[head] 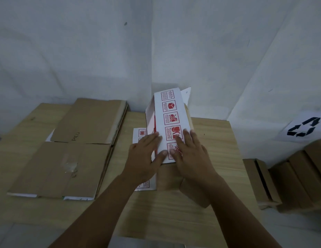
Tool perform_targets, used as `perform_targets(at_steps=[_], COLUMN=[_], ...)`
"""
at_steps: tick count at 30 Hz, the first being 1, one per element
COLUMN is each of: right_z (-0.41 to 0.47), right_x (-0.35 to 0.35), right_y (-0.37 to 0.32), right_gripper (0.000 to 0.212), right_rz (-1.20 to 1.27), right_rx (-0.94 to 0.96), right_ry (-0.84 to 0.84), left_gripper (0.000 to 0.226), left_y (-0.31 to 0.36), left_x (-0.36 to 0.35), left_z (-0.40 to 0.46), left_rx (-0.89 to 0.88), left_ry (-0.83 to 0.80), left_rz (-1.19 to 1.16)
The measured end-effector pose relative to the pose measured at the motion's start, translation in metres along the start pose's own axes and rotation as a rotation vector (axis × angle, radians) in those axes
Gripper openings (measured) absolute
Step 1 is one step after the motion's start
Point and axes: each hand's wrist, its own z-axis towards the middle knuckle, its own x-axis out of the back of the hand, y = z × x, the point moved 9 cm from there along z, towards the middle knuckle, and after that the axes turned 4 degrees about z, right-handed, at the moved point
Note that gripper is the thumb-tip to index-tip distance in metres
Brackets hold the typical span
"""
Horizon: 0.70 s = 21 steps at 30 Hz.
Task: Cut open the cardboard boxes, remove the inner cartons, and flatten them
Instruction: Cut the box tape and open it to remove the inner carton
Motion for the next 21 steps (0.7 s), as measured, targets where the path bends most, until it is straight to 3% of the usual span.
perform_targets(at_steps=[3, 8, 14, 17, 21], right_z=[-0.001, 0.003, 0.004, 0.002, -0.001], right_x=[-0.005, -0.004, 0.002, -0.003, -0.008], right_y=[0.010, 0.006, 0.004, -0.003, -0.003], right_gripper=[0.066, 0.065, 0.065, 0.066, 0.067], right_rz=[0.038, 0.032, 0.065, 0.036, -0.015], right_rx=[-0.042, -0.068, -0.097, -0.087, -0.079], right_ry=[0.007, 0.028, 0.056, 0.060, 0.080], left_gripper=[0.071, 0.042, 0.034, 0.035, 0.036], left_y=[-0.004, -0.001, -0.006, -0.011, -0.009], left_x=[0.008, 0.034, 0.056, 0.066, 0.069], left_z=[-0.011, -0.018, -0.029, -0.033, -0.003], left_rx=[0.017, -0.056, -0.093, 0.032, 0.097], left_ry=[0.049, 0.297, 0.408, 0.416, 0.313], left_rz=[0.150, 0.316, 0.393, 0.453, 0.309])
